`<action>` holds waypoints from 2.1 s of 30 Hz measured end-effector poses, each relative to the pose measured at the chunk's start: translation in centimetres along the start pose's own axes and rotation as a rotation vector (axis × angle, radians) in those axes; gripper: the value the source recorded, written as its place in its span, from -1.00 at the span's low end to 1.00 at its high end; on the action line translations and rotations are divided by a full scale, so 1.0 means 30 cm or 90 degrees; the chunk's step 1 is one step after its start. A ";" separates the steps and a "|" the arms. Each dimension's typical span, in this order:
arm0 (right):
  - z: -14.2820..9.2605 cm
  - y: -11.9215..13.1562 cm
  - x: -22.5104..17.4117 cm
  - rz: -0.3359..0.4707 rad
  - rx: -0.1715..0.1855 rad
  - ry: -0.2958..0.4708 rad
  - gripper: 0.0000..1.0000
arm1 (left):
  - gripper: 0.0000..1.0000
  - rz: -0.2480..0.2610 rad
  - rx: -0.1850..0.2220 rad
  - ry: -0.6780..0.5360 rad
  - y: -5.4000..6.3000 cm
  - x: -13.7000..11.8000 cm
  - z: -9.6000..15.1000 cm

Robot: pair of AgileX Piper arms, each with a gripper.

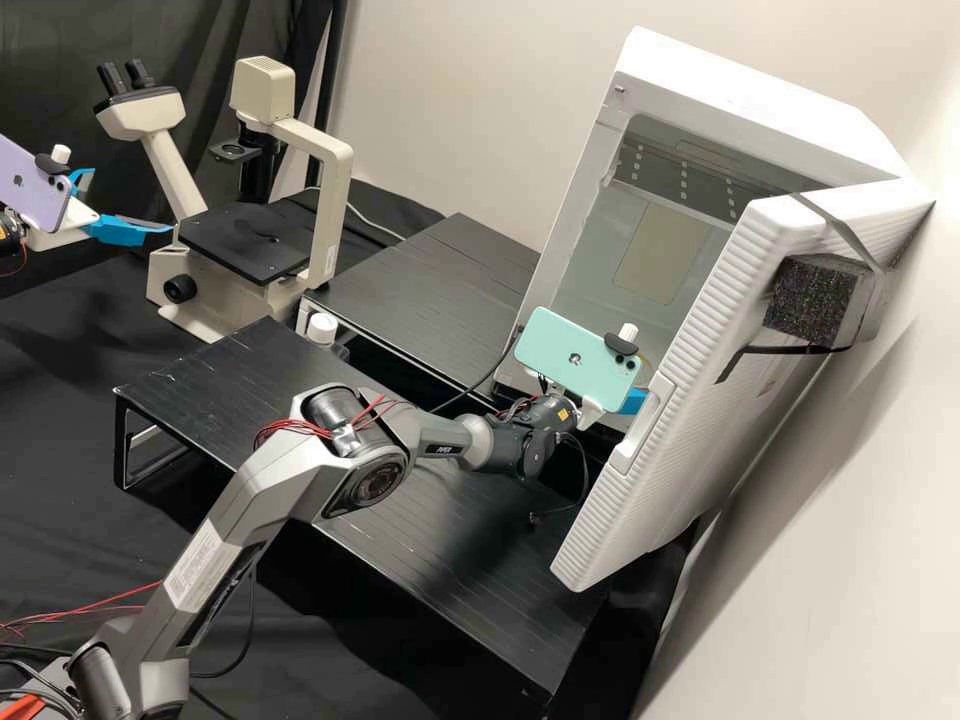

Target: Take out the petri dish and place it under the microscope.

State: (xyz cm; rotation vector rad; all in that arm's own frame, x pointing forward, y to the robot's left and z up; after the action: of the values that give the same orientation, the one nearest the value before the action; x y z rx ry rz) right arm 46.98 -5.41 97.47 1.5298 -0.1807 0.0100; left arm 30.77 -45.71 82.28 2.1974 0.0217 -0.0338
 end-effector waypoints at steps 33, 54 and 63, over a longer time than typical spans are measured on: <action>-0.014 -0.024 0.006 -0.014 -0.022 0.007 -1.00 | 1.00 0.000 0.000 0.000 0.000 0.000 0.000; -0.021 -0.031 0.008 -0.018 -0.017 0.010 -1.00 | 1.00 0.000 0.000 0.000 0.000 0.000 0.000; -0.029 0.000 -0.057 0.010 -0.015 0.008 -1.00 | 1.00 0.000 0.000 0.000 0.000 0.000 0.000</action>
State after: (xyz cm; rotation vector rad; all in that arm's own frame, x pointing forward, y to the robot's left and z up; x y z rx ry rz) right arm 45.40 -4.35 97.24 1.5046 -0.1823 0.0299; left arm 30.77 -45.71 82.28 2.1974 0.0217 -0.0338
